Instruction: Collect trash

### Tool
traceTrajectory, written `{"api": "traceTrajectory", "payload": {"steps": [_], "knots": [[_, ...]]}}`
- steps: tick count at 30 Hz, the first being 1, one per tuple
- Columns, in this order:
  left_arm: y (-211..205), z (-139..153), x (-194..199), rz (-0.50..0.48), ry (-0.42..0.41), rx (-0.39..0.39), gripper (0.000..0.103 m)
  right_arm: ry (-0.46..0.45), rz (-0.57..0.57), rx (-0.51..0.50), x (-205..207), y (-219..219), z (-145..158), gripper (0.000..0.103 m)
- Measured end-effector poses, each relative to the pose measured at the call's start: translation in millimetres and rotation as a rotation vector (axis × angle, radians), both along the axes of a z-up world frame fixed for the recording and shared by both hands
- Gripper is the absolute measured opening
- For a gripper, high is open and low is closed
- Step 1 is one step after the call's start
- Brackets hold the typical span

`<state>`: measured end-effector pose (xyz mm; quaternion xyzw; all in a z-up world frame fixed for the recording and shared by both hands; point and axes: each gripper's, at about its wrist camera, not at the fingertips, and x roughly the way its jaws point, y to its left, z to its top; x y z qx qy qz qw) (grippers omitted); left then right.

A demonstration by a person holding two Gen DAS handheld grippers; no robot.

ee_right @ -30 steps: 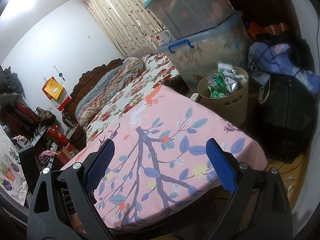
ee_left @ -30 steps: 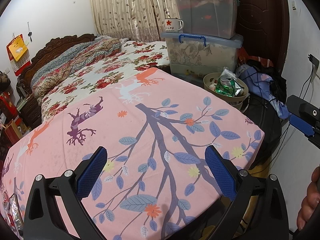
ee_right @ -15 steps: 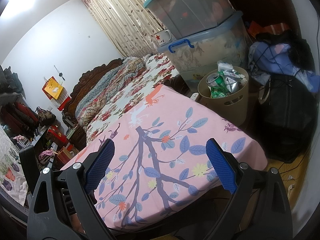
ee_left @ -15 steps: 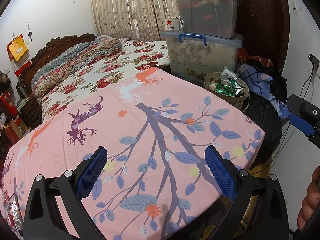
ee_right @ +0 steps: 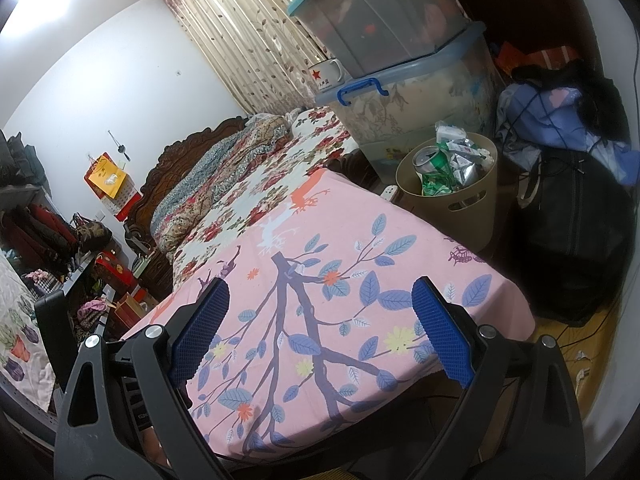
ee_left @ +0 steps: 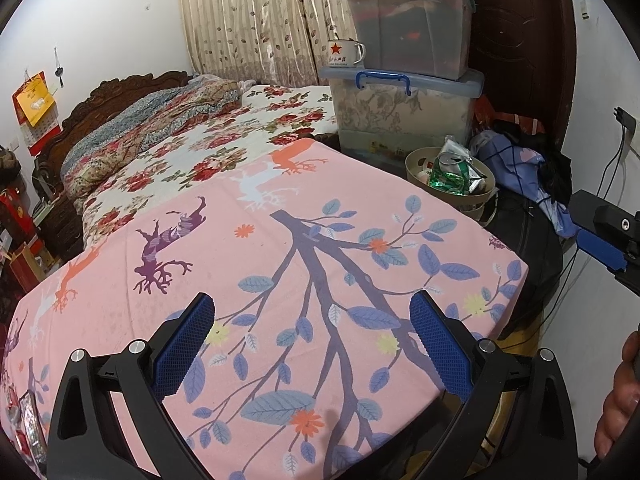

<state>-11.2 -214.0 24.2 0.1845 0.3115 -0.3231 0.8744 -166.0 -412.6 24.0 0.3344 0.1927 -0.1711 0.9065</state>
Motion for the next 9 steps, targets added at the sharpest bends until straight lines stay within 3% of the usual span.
{"api": "traceTrajectory", "payload": {"steps": [9], "knots": [[4.0,2.6,2.5,-0.008,0.011,0.003,0.094,0.001,0.002,0.0,0.7,-0.4,-0.4,0.092]]}}
